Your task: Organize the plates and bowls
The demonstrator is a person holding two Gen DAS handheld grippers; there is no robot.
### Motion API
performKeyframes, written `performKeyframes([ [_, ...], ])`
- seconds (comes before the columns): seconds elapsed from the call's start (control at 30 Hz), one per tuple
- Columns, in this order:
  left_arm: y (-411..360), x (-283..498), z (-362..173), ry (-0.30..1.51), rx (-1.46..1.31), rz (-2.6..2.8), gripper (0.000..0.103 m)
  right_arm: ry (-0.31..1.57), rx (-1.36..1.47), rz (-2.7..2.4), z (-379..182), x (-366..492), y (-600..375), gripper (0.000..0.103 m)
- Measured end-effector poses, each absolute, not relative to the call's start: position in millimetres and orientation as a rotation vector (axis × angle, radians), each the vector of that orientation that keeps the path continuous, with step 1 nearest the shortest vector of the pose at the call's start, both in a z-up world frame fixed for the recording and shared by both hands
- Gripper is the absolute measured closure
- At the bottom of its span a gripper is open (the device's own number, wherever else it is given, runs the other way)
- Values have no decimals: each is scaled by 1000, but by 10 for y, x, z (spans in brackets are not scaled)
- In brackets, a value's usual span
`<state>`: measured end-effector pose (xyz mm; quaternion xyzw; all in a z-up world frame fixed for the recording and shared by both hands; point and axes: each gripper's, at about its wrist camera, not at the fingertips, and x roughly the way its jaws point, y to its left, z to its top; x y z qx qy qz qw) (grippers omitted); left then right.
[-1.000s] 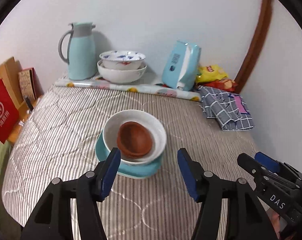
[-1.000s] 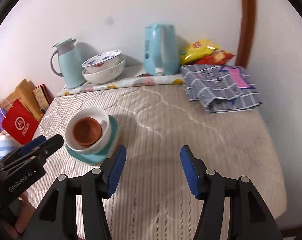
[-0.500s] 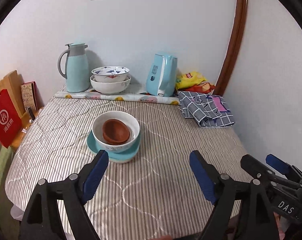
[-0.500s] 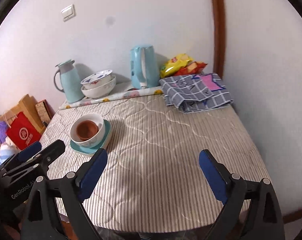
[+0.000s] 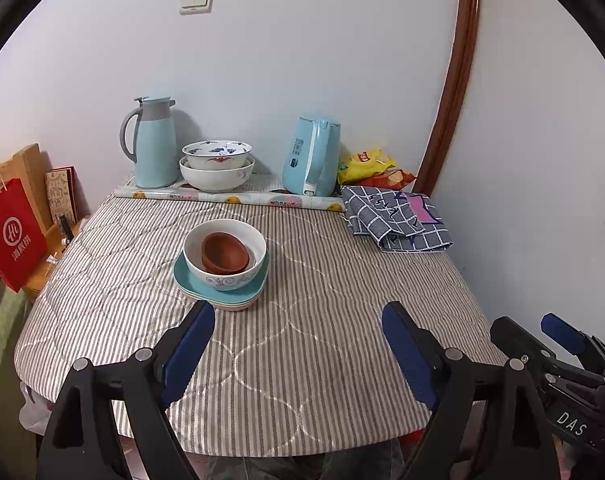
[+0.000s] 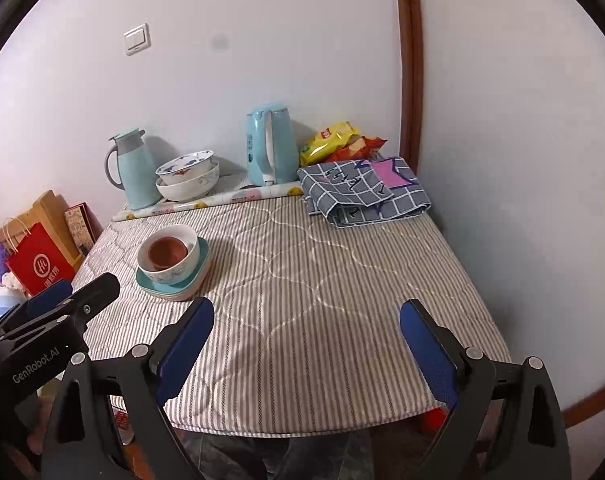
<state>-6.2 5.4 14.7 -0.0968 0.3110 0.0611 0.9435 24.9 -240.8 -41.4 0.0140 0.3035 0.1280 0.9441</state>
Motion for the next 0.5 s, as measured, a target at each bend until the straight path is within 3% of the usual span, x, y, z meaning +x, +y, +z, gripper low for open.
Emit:
performKeyframes([
  [0.5, -25, -149, 233, 612, -189, 115, 18, 601, 27, 263, -358, 105, -2429, 10],
])
